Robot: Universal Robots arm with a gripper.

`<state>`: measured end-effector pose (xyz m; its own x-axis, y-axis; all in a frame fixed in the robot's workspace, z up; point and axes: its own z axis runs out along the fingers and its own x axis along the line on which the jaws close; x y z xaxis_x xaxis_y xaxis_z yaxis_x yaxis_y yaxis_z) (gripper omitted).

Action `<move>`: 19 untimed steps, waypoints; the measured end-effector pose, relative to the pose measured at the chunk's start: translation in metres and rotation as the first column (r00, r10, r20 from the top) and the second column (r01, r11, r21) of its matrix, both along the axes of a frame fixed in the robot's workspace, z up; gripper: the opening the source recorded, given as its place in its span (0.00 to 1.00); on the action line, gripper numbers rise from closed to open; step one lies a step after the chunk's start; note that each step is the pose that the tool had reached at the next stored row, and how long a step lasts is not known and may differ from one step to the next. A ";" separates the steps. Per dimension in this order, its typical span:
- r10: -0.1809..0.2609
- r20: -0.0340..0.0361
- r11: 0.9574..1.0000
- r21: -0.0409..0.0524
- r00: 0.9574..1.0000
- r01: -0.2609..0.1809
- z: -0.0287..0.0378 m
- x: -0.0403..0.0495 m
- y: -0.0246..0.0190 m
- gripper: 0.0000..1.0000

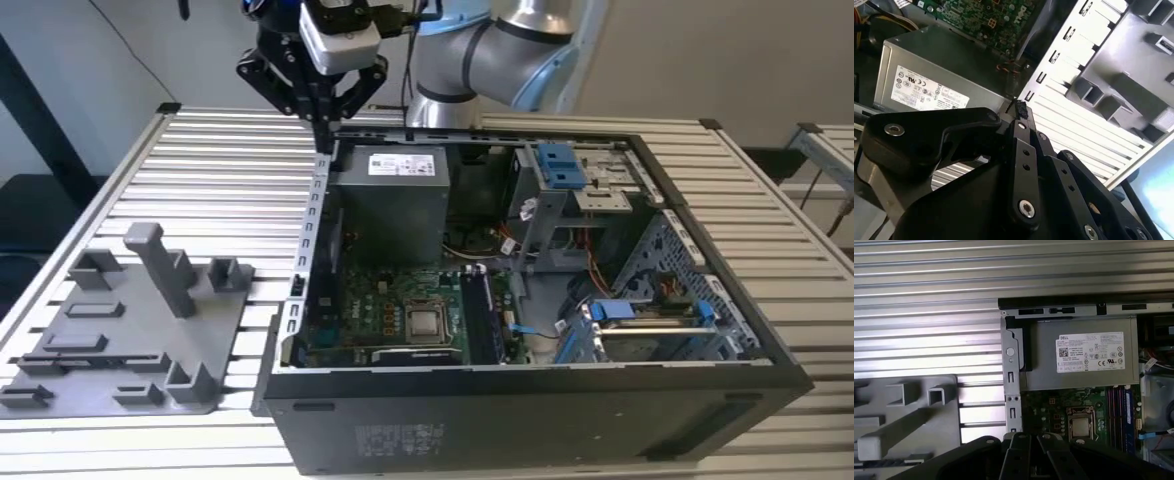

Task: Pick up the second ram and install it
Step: 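Reach for the second ram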

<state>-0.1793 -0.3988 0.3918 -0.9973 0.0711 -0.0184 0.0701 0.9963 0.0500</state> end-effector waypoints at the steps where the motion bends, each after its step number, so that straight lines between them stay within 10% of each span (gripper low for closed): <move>1: 0.000 0.000 1.000 0.000 1.000 0.000 -0.0001 -0.0018 0.0000 0.11; 19: 0.001 0.000 1.000 0.000 1.000 -0.001 -0.0016 -0.0230 0.0000 0.11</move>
<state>-0.2023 -0.3988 0.3902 -0.9973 0.0706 -0.0180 0.0696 0.9963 0.0500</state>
